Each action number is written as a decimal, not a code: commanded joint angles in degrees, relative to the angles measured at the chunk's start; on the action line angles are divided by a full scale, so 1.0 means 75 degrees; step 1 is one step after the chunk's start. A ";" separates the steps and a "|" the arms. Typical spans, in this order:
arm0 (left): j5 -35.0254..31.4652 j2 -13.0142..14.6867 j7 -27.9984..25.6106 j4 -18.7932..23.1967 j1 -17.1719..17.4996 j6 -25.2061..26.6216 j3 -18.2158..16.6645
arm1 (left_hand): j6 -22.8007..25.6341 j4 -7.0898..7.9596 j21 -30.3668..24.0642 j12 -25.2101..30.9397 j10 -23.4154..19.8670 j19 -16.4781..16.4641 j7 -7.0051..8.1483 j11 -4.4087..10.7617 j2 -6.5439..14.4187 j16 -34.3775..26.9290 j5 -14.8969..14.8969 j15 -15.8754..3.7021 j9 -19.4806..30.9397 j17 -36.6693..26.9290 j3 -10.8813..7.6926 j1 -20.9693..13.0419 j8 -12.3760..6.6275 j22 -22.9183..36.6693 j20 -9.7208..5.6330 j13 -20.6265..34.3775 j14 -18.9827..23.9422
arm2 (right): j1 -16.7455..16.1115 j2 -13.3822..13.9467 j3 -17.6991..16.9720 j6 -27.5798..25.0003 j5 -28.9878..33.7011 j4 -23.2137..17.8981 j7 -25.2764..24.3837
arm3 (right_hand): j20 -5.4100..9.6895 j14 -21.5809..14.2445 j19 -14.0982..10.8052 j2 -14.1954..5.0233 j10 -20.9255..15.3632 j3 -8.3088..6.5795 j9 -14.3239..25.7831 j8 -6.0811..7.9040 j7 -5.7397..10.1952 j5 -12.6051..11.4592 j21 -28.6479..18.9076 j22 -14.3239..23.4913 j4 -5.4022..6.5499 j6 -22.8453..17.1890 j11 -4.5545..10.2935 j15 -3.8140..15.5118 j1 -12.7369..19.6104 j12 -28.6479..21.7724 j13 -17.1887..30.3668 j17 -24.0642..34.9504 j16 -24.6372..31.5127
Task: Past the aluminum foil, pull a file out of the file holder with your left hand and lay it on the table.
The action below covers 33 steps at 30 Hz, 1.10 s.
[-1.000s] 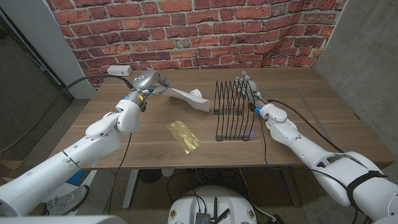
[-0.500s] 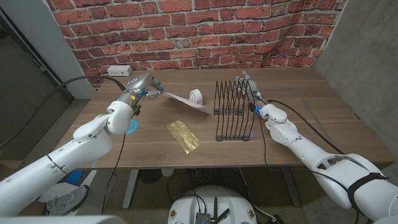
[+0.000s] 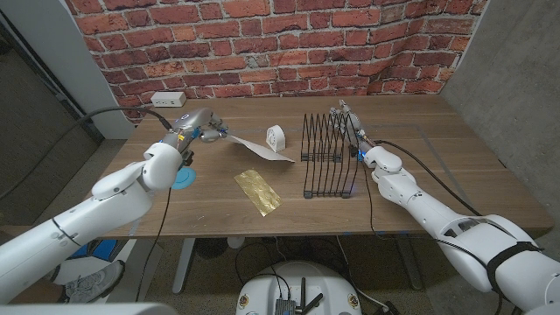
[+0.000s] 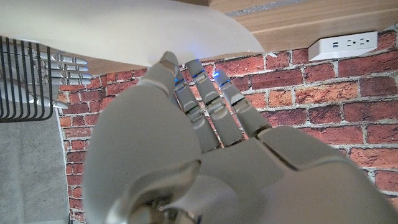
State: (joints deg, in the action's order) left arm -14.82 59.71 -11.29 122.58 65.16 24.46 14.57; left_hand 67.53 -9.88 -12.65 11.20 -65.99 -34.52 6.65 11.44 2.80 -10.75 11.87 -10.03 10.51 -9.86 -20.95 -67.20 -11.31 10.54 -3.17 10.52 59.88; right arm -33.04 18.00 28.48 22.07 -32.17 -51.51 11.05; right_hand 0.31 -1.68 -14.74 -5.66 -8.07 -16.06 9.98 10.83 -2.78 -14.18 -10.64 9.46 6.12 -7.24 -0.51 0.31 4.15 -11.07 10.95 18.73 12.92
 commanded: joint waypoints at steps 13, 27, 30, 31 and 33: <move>0.0627 0.0520 0.0366 0.0138 -0.0081 0.0349 0.0173 | -0.0037 -0.0004 0.0047 0.0021 -0.0036 -0.0016 0.0013 0.0009 0.0029 0.0024 0.0048 -0.0481 0.0039 -0.0021 0.0010 0.0021 0.0035 0.0021 -0.1274 0.0025 0.0029 | 0.0007 -0.0061 0.0002 0.0047 -0.0002 0.0092 -0.0011 | -0.0028 -0.0024 -0.0062 -0.0280 -0.0024 -0.0063 0.0038 0.0030 -0.0005 0.0026 -0.0044 0.0035 -0.0009 -0.0089 0.0001 -0.0034 -0.0061 -0.0016 0.0006 0.0030 0.0039; 0.1161 0.1103 0.0461 0.0521 0.0473 0.0680 -0.0374 | -0.0282 0.0035 0.0158 -0.0043 0.0188 0.0178 0.0012 0.0045 0.0021 0.0116 0.0066 -0.0439 0.0065 0.0016 0.0000 0.0256 0.0066 0.0003 -0.1279 0.0022 -0.0263 | 0.0109 -0.0147 0.0018 0.0126 0.0002 0.0280 0.0071 | -0.0047 -0.0019 -0.0066 -0.0274 -0.0023 -0.0072 0.0039 0.0032 -0.0003 0.0029 -0.0043 0.0035 -0.0013 -0.0101 0.0004 -0.0025 -0.0069 -0.0015 0.0006 0.0033 0.0039; 0.1214 0.1291 0.0487 0.0630 0.0621 0.0828 -0.0503 | -0.0359 0.0043 0.0176 -0.0046 0.0227 0.0222 0.0036 0.0040 0.0022 0.0115 0.0068 -0.0430 0.0069 0.0016 -0.0006 0.0313 0.0078 -0.0001 -0.1276 0.0020 -0.0308 | 0.0114 -0.0162 0.0020 0.0122 0.0003 0.0289 0.0063 | -0.0053 -0.0027 -0.0074 -0.0279 -0.0031 -0.0077 0.0039 0.0034 -0.0002 0.0029 -0.0046 0.0035 -0.0013 -0.0110 0.0003 -0.0039 -0.0071 -0.0018 0.0006 0.0035 0.0045; 0.1231 0.1342 0.0489 0.0669 0.0668 0.0892 -0.0545 | -0.0367 0.0041 0.0180 -0.0048 0.0239 0.0233 0.0038 0.0040 0.0016 0.0117 0.0068 -0.0432 0.0070 0.0017 -0.0007 0.0323 0.0077 -0.0002 -0.1276 0.0019 -0.0324 | 0.0115 -0.0168 0.0021 0.0122 -0.0001 0.0294 0.0069 | -0.0055 -0.0029 -0.0074 -0.0277 -0.0031 -0.0076 0.0039 0.0034 0.0002 0.0030 -0.0046 0.0035 -0.0014 -0.0110 0.0003 -0.0040 -0.0072 -0.0018 0.0006 0.0036 0.0046; 0.1235 0.1459 0.0488 0.0721 0.0753 0.0966 -0.0606 | -0.0375 0.0038 0.0185 -0.0051 0.0254 0.0247 0.0041 0.0039 0.0013 0.0119 0.0069 -0.0436 0.0070 0.0018 -0.0009 0.0333 0.0075 -0.0003 -0.1274 0.0018 -0.0339 | 0.0118 -0.0175 0.0029 0.0122 0.0008 0.0297 0.0069 | -0.0054 -0.0030 -0.0079 -0.0278 -0.0025 -0.0077 0.0039 0.0037 -0.0008 0.0030 -0.0048 0.0035 -0.0014 -0.0118 0.0005 -0.0036 -0.0074 -0.0015 0.0006 0.0038 0.0048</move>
State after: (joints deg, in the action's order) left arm -7.54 66.76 -8.27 125.79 67.70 28.84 12.84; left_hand 64.93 -9.73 -11.32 11.09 -64.41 -33.15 6.92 11.78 3.10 -9.91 12.13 -9.11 10.82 -9.58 -20.79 -65.22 -10.87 10.39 -3.09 10.55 57.70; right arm -32.53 17.11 28.53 22.76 -32.16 -49.92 11.35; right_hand 0.00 -1.68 -15.05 -5.66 -8.07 -16.05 9.98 10.83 -2.78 -14.13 -10.64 9.46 6.12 -7.81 -0.51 0.31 4.15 -11.07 10.95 18.73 12.91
